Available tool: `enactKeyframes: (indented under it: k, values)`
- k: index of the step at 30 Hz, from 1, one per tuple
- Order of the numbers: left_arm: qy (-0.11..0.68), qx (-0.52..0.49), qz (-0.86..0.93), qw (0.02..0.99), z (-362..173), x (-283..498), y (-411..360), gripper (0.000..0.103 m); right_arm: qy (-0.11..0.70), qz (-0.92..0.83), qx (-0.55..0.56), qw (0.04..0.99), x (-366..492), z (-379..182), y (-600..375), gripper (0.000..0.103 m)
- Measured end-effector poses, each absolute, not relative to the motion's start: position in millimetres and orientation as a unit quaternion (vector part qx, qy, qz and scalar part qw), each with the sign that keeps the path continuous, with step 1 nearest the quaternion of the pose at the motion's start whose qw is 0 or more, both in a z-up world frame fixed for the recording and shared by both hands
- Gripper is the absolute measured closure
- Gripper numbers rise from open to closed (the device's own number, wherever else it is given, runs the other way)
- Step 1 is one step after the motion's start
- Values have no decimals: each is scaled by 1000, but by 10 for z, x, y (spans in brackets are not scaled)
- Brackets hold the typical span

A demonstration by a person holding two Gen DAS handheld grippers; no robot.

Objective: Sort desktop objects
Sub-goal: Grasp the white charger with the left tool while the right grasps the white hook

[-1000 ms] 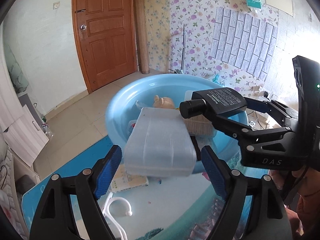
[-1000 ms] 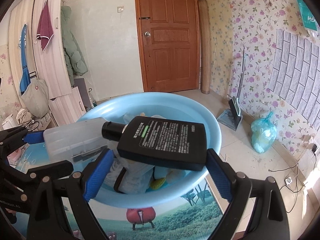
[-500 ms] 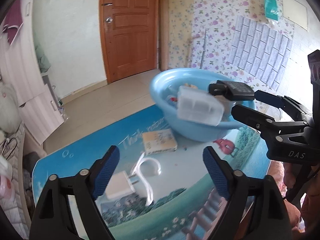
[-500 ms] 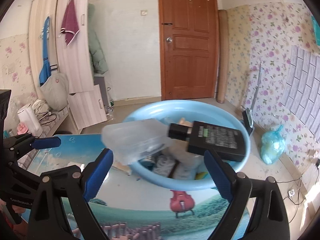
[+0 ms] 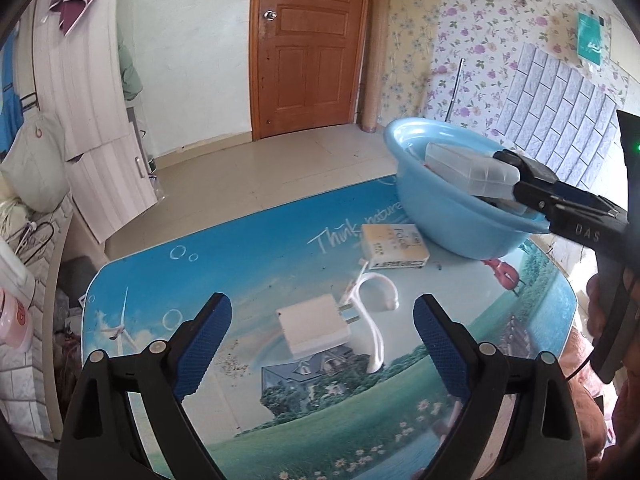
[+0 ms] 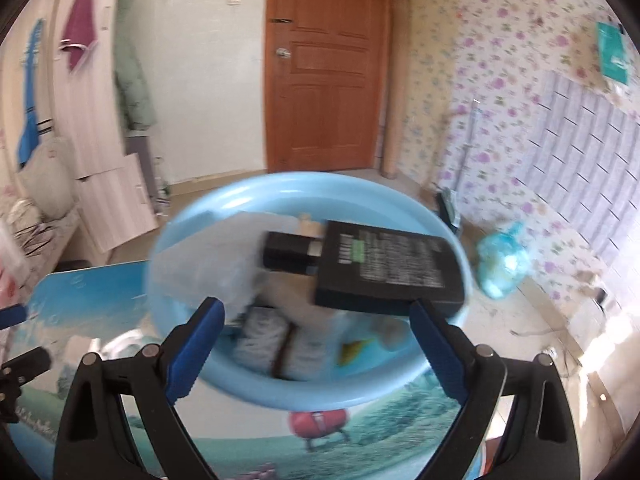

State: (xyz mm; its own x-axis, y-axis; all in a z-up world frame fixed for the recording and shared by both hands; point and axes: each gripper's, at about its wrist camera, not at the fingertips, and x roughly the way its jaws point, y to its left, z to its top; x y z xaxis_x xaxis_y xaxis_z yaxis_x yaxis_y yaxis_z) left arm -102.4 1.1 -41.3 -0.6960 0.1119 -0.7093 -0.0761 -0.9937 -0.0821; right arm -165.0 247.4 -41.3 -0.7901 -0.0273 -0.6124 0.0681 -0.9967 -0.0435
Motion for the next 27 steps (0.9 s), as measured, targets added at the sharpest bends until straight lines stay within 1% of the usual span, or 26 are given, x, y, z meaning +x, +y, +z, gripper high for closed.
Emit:
enactKeyframes:
  k: [6,14,17,20,27]
  values:
    - [-36,-402,914,42,-574,-1033,-80,10,-7,-947,320,-5,-1576,-390,2752,7]
    - [-34,-423,905,38,-751,-1030,-96,10,-30,-954,292,56,-1277,-366,2634,7]
    - [-38,-435,899,37,-812,-1060,-115,10,-28,-951,296,84,-1175,-402,2504,7]
    - [-44,-444,894,36,-860,-1102,-121,10,-7,-945,310,108,-1124,-470,2335,7]
    - [-45,-449,891,43,-931,-1219,-71,10,9,-930,340,140,-1075,-636,2090,8]
